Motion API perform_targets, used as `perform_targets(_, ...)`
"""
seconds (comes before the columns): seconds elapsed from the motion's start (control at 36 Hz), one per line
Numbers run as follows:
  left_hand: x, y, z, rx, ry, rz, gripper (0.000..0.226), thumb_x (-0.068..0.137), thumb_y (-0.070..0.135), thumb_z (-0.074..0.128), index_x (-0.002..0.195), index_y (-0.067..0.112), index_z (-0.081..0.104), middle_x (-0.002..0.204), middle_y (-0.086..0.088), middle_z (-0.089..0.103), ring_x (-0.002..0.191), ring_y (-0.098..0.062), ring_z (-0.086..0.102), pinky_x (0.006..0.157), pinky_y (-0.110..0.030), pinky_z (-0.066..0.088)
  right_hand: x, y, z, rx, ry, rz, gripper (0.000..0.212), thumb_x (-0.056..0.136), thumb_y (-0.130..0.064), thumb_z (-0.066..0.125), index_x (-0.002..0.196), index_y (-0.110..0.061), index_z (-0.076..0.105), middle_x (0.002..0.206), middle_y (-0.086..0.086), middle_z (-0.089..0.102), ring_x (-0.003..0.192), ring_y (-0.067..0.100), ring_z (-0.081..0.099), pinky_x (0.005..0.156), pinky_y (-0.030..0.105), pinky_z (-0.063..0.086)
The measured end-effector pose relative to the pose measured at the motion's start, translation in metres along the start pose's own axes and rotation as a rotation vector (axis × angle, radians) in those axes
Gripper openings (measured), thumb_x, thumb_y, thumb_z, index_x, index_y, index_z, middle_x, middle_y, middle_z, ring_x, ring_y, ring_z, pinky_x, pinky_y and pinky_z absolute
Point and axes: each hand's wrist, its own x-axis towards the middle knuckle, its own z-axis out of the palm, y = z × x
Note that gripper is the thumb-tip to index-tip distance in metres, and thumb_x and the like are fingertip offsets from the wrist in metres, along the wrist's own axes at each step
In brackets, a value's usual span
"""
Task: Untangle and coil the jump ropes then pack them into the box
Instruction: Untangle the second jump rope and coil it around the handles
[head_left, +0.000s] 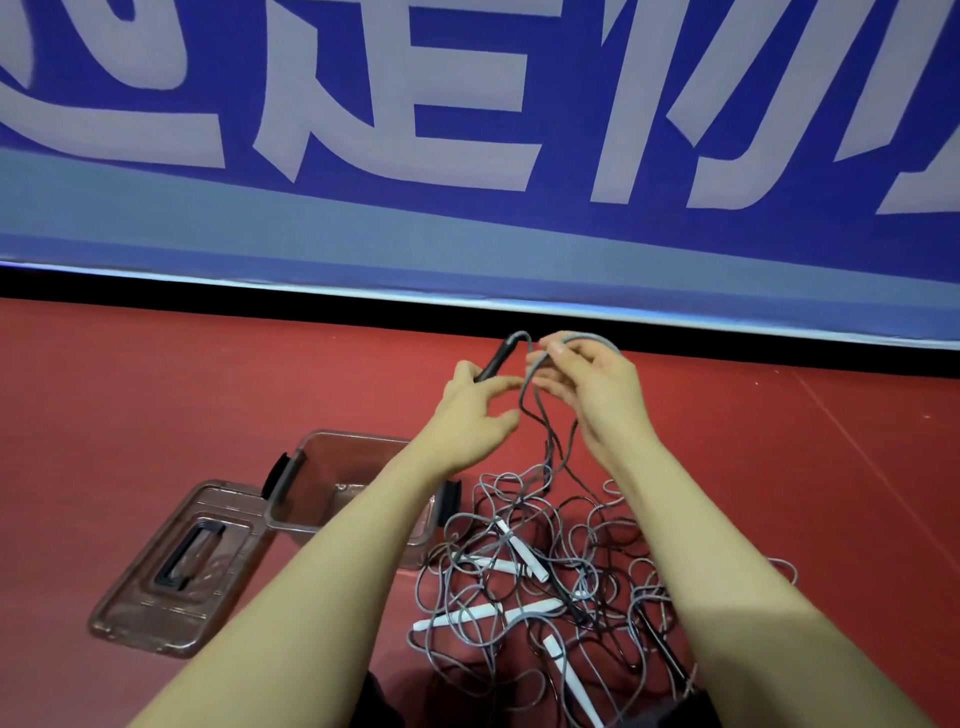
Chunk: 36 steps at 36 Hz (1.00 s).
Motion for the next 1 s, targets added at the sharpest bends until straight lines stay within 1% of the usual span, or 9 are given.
perform_targets(0.17, -0.001, 0.007, 0.001, -0.164, 0.172, 0.090, 0.015, 0.092, 0.025, 0.060, 0.101, 0.019, 0.070, 0.084, 0.004, 0.035, 0.071, 0.001, 0.040, 0.068, -0.005, 0.032, 0.000, -0.013, 0.001, 0.350, -0.011, 0.068, 0.014, 0.096, -0.005, 0.049, 0.087, -0.006, 0.059, 0.078, 0.006, 0.072, 0.074, 0.015, 0.070, 0.068, 0.023, 0.056)
perform_targets(0.33, 0.003, 0.000, -0.001, -0.015, 0.278, 0.060, 0.023, 0.091, 0.035, 0.059, 0.099, 0.018, 0.073, 0.081, 0.008, 0.033, 0.072, -0.012, 0.043, 0.073, -0.031, 0.041, 0.001, -0.010, -0.004, 0.494, 0.020, 0.061, 0.013, 0.096, -0.004, 0.048, 0.090, -0.007, 0.059, 0.082, 0.007, 0.071, 0.080, 0.018, 0.068, 0.073, 0.025, 0.057)
perform_targets(0.39, 0.002, 0.005, -0.004, -0.028, 0.307, 0.078, 0.021, 0.092, 0.035, 0.059, 0.095, 0.019, 0.073, 0.080, 0.008, 0.031, 0.068, -0.008, 0.040, 0.069, -0.030, 0.039, 0.003, -0.005, -0.006, 0.313, -0.006, 0.047, 0.015, 0.095, -0.003, 0.049, 0.088, -0.010, 0.060, 0.088, 0.005, 0.069, 0.080, 0.015, 0.065, 0.076, 0.026, 0.054)
perform_targets(0.47, 0.002, 0.016, -0.010, -0.079, 0.343, 0.104, 0.019, 0.091, 0.032, 0.060, 0.089, 0.019, 0.074, 0.080, 0.008, 0.031, 0.066, -0.005, 0.038, 0.067, -0.029, 0.036, 0.002, 0.011, -0.009, -0.233, -0.063, 0.068, 0.013, 0.089, 0.000, 0.057, 0.090, -0.012, 0.062, 0.099, 0.014, 0.067, 0.080, 0.014, 0.058, 0.078, 0.027, 0.048)
perform_targets(0.58, 0.002, 0.024, -0.015, -0.093, 0.345, 0.135, 0.019, 0.091, 0.032, 0.060, 0.083, 0.020, 0.073, 0.081, 0.009, 0.031, 0.066, -0.005, 0.037, 0.065, -0.026, 0.034, -0.003, 0.028, -0.009, -0.711, -0.252, 0.065, 0.026, 0.085, -0.001, 0.063, 0.111, -0.007, 0.064, 0.103, 0.003, 0.064, 0.086, 0.007, 0.055, 0.069, 0.002, 0.038)
perform_targets(0.72, 0.003, 0.024, -0.016, -0.109, 0.340, 0.121, 0.019, 0.091, 0.032, 0.060, 0.087, 0.019, 0.074, 0.080, 0.008, 0.031, 0.061, -0.006, 0.035, 0.063, -0.026, 0.035, -0.006, 0.032, -0.008, -0.959, -0.224, -0.015, 0.016, 0.090, -0.019, 0.062, 0.103, -0.010, 0.068, 0.097, 0.001, 0.067, 0.091, 0.014, 0.054, 0.069, 0.020, 0.032)
perform_targets(0.78, 0.004, 0.024, -0.016, -0.151, 0.330, 0.131, 0.020, 0.092, 0.030, 0.060, 0.095, 0.017, 0.074, 0.080, 0.009, 0.031, 0.060, -0.003, 0.035, 0.060, -0.015, 0.033, -0.005, 0.032, -0.006, -1.007, -0.190, -0.048, 0.016, 0.091, -0.020, 0.060, 0.097, -0.007, 0.067, 0.090, 0.006, 0.067, 0.089, 0.022, 0.057, 0.068, 0.027, 0.034)
perform_targets(0.86, 0.006, 0.022, -0.016, -0.182, 0.268, 0.116, 0.024, 0.096, 0.021, 0.053, 0.114, 0.016, 0.067, 0.085, 0.008, 0.031, 0.065, 0.003, 0.038, 0.065, -0.003, 0.032, -0.004, 0.030, -0.003, -0.926, -0.122, -0.089, 0.015, 0.091, -0.016, 0.057, 0.081, -0.009, 0.065, 0.074, 0.007, 0.066, 0.077, 0.026, 0.060, 0.070, 0.031, 0.042)
perform_targets(1.0, 0.005, 0.007, -0.009, -0.046, 0.095, 0.033, 0.041, 0.090, 0.001, 0.049, 0.128, 0.013, 0.057, 0.100, -0.004, 0.033, 0.070, -0.003, 0.038, 0.068, -0.011, 0.032, 0.001, 0.014, 0.001, -0.383, 0.038, -0.059, 0.019, 0.095, -0.005, 0.050, 0.081, -0.004, 0.062, 0.077, 0.010, 0.067, 0.061, 0.013, 0.057, 0.061, 0.020, 0.050)
